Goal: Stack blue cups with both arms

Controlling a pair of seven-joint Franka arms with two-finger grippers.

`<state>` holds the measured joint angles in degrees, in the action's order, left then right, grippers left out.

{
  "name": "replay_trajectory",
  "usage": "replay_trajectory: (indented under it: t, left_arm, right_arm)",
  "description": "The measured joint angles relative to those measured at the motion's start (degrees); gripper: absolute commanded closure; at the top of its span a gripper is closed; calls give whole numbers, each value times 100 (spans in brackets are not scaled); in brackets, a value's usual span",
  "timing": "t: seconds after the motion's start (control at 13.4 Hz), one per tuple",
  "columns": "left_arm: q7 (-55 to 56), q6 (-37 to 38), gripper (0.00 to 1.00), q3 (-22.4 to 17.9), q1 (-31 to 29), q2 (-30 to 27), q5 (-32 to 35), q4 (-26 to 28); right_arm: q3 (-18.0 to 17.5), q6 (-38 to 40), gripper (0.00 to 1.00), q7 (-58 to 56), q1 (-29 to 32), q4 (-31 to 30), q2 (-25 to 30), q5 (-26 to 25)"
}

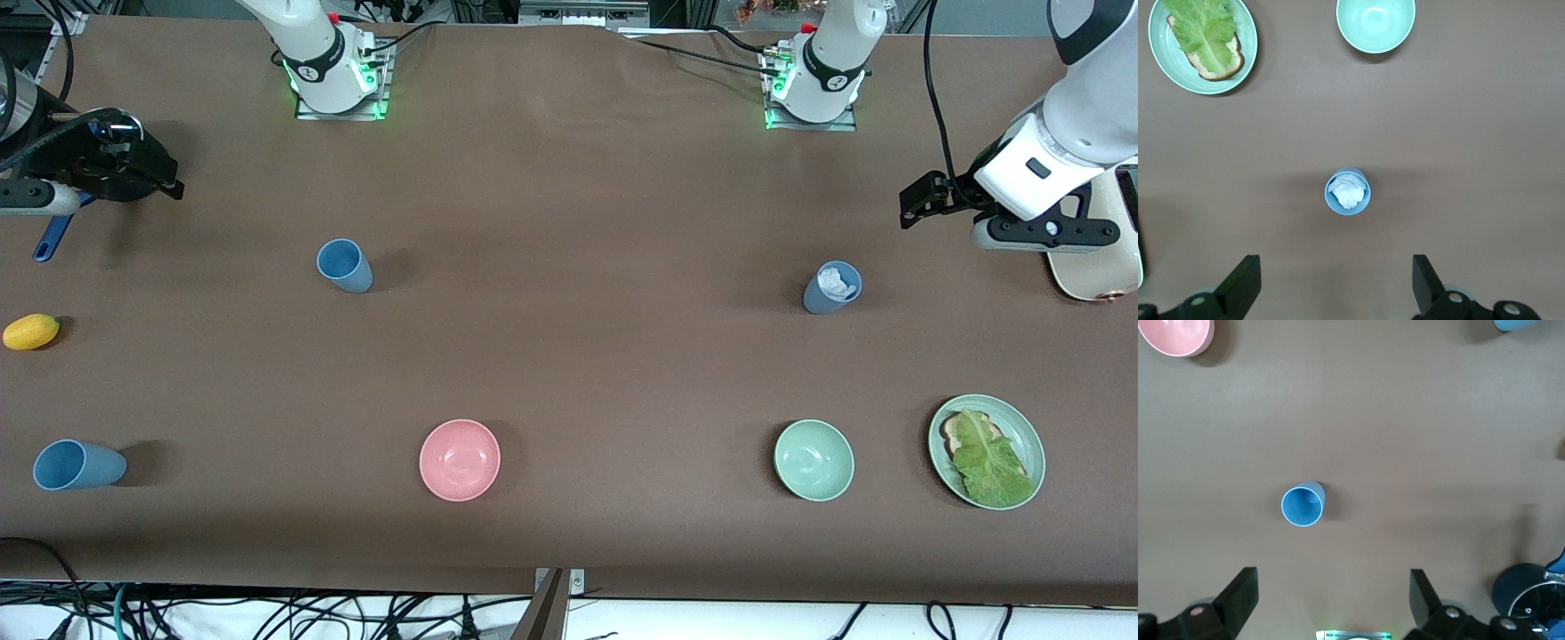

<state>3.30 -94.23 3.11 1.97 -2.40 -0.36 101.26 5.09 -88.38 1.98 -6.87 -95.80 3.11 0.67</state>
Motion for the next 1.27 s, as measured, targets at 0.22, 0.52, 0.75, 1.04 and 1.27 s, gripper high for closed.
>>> replay_trajectory:
  t: [0.22,0.52,0.75,1.04,1.27]
  left_arm:
    - [-30,23,0,12,13,40,0,-35]
    - [-44,160,0,131,76,314,0,-28]
    - [-45,7,0,225,95,727,0,36]
    - [-44,-1151,0,332,101,923,0,884]
    - [-45,-2107,0,333,100,956,0,1624]
  right_arm:
    - [0,5,0,0,0,0,4,0]
    - [0,36,0,0,0,0,28,0]
    - [-1,42,0,0,0,0,29,0]
    - [-1,49,0,0,0,-1,29,0]
    - [-1,53,0,0,0,-1,29,0]
